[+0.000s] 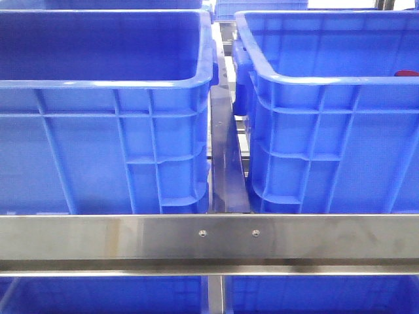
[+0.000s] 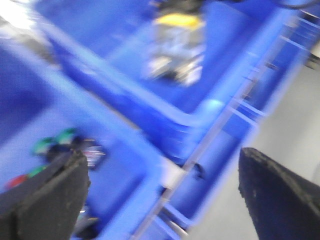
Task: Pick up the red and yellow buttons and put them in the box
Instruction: 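Grasp the yellow button with the right gripper, release the left gripper, then carry the yellow button with the right gripper over the other bin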
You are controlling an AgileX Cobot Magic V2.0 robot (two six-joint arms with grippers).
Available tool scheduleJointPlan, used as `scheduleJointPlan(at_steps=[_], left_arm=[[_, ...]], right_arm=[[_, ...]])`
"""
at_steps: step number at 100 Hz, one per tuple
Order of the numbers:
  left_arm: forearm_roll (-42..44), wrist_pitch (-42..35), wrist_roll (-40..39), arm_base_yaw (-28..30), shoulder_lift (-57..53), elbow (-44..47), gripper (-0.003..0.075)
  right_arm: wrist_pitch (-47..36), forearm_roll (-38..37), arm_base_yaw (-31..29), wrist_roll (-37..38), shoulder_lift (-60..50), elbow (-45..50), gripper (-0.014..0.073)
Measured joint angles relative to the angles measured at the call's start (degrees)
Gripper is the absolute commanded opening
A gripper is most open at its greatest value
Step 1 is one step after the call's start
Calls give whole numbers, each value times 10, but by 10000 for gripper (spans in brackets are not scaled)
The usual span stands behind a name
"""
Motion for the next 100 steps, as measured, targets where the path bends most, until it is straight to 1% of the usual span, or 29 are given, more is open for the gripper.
scheduleJointPlan(at_steps=[6,14,26,47,55,69,83,100], left_arm=[[46,-1,-41,4,-10,0,576],[85,0,-91,21,-24,0,576],[110,4,-120,71,-46,5,576],[112,5,-127,203,-78,42,576],[105,5,-128,259,-91,65,576],[92,0,-132,339,-133,111,564],[77,-5,-132,390,-203,160,564],[70,-5,-133,405,-301,221,564]], right_arm=[[4,0,-12,-1,0,-1,62],[6,0,-21,-1,0,-1,62],[9,0,-24,-1,0,-1,62],[11,0,-24,-1,0,-1,62],[11,0,-24,-2,0,-1,62],[11,0,-24,-2,0,-1,62],[12,0,-24,-2,0,-1,62],[12,0,-24,-2,0,-1,62]])
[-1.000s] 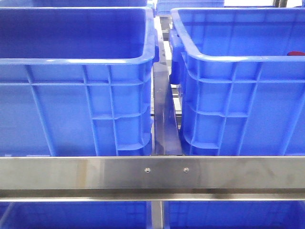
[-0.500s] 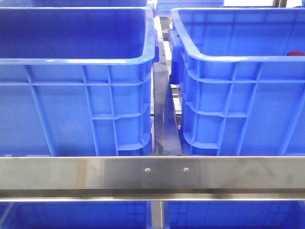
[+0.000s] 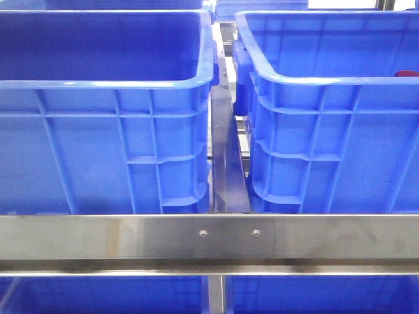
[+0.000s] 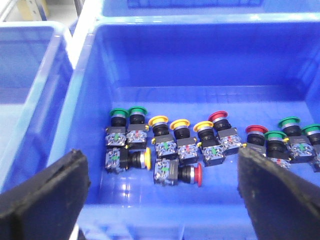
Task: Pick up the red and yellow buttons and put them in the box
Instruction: 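Carry the yellow button with the right gripper over the other bin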
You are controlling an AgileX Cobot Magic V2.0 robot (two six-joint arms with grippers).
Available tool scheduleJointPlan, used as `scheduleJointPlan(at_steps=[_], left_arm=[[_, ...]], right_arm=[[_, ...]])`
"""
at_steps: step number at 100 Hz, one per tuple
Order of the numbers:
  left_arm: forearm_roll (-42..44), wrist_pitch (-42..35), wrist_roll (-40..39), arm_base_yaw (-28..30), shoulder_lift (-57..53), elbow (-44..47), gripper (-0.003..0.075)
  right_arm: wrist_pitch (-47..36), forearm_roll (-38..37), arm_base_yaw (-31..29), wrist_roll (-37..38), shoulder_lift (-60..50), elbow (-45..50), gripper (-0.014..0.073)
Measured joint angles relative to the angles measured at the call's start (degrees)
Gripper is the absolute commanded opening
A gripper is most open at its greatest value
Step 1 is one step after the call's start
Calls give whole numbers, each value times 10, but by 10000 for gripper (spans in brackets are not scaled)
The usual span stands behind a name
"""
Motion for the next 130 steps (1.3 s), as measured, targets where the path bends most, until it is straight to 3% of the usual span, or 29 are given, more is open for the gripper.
scheduleJointPlan(at_steps=[9,18,47,68,101,130], left_arm=[[0,0,0,0,-52,29,559],[0,0,0,0,-98,51,486],[1,0,-1,0,-165,71,-20],[1,0,-1,0,-165,71,-19],[1,0,-2,0,-165,72,-19],[1,0,-3,0,-165,72,-19]], right_arm=[[0,0,0,0,0,0,62],[0,0,0,-1,0,0,62],[-59,0,0,-42,0,0,62],[-191,0,0,-128,0,0,62],[-474,15,0,-371,16,-4,62],[-501,22,-1,-433,130,-70,62]])
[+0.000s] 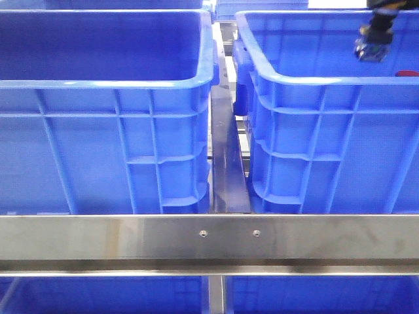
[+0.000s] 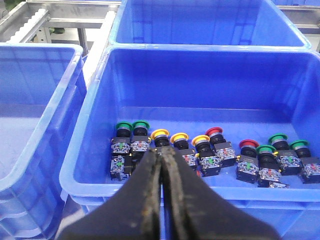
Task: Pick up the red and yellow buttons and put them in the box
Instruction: 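Carry the yellow button with the right gripper over the other bin, then lower the yellow button beside the red one and open the right gripper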
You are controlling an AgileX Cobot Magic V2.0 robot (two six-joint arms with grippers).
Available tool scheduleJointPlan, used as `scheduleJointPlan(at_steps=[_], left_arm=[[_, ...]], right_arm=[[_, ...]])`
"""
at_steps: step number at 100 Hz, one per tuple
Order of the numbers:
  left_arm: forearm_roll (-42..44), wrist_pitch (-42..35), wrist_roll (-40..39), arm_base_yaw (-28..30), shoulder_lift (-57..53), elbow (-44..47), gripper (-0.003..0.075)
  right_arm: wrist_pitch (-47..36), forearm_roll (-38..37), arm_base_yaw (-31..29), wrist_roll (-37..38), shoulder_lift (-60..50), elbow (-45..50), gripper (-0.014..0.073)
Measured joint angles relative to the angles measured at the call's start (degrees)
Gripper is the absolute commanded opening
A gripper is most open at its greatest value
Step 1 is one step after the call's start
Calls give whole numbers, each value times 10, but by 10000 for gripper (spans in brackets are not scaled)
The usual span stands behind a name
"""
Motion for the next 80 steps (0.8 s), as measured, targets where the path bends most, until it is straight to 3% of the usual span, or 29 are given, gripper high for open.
scheduleJointPlan(at_steps=[40,80], left_arm=[[0,0,0,0,0,0,-19],[0,0,0,0,0,0,-19]], right_arm=[[10,2,0,-11,168,-96,62],[19,5,2,-11,224,-122,66]])
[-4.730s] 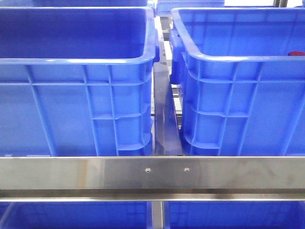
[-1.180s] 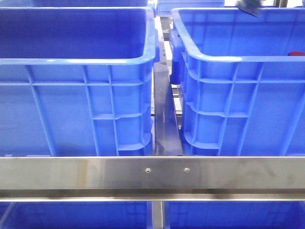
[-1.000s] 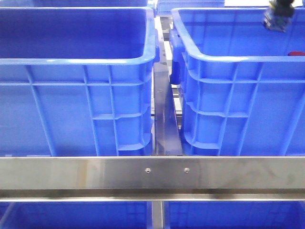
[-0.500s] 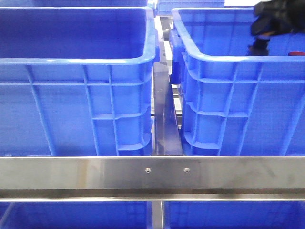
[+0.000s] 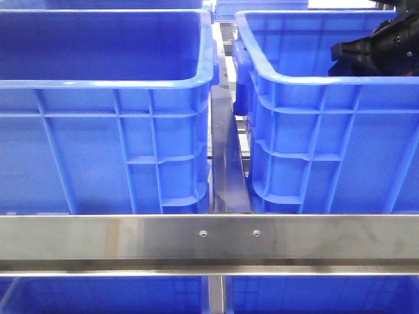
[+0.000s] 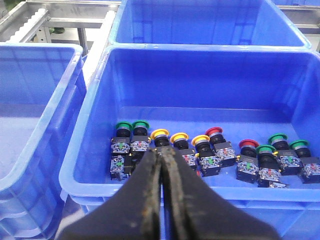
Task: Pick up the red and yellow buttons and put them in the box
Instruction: 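Lower the yellow button beside the red one and open the right gripper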
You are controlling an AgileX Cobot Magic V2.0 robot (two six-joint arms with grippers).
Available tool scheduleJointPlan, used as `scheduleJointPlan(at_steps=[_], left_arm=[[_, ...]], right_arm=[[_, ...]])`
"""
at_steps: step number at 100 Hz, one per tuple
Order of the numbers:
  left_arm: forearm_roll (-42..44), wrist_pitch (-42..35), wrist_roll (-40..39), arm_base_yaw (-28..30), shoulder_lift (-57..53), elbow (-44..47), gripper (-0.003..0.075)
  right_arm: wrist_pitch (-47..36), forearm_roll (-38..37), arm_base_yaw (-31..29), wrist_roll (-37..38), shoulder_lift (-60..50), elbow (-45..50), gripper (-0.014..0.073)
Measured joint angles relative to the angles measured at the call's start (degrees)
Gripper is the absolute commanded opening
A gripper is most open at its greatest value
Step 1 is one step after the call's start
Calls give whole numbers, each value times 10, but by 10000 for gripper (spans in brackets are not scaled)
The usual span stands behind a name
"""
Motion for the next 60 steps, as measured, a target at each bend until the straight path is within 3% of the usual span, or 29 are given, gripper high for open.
scheduleJointPlan(at_steps=[10,34,60], left_arm=[[0,0,0,0,0,0,-19],[0,0,0,0,0,0,-19],[0,0,0,0,0,0,-19]], right_arm=[[6,1,0,0,2,-4,111],[14,1,0,-4,2,-4,352],[22,1,0,-4,-2,-4,372]])
